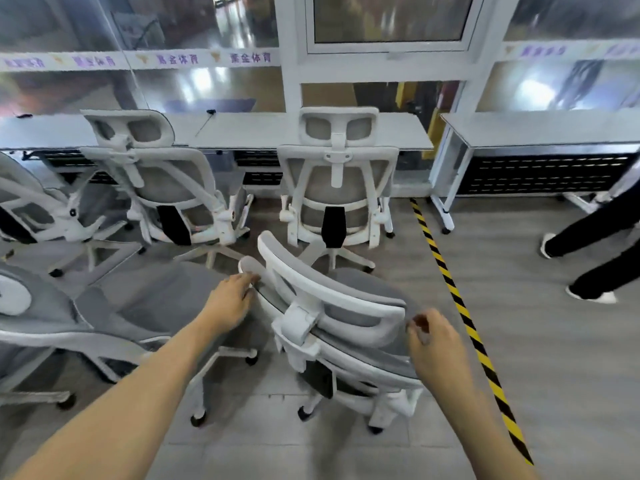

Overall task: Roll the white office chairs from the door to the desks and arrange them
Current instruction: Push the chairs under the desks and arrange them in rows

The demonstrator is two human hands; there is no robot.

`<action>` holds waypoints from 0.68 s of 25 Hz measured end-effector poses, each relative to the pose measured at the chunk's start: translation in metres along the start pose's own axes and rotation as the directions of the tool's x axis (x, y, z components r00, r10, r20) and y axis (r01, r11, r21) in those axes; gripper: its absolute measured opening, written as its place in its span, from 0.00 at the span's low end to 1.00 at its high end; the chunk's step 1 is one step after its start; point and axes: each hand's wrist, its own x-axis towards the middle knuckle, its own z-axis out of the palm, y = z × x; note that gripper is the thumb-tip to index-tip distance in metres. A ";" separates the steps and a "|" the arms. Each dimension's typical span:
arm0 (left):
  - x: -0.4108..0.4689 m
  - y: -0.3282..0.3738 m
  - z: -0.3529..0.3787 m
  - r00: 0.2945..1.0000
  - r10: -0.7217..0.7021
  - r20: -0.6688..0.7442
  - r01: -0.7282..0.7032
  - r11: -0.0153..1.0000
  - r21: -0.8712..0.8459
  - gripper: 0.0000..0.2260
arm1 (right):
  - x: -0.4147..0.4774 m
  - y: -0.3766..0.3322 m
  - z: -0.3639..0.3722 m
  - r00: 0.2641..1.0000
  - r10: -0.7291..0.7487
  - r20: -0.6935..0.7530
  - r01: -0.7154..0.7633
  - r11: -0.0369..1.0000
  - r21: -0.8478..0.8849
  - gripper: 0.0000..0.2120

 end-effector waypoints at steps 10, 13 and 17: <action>-0.066 -0.003 0.036 0.994 0.080 -0.069 -0.077 0.996 0.044 0.33 | -0.063 0.050 0.042 0.958 -0.255 0.129 0.284 0.901 -0.327 0.24; -0.096 0.015 0.059 0.991 0.025 -0.131 -0.024 1.000 0.005 0.32 | -0.040 0.073 0.013 0.936 -0.297 0.187 0.346 0.868 -0.355 0.27; -0.110 0.043 0.081 0.971 -0.002 -0.238 0.005 1.000 0.012 0.27 | -0.022 0.084 -0.003 0.967 -0.202 0.154 0.238 0.932 -0.272 0.27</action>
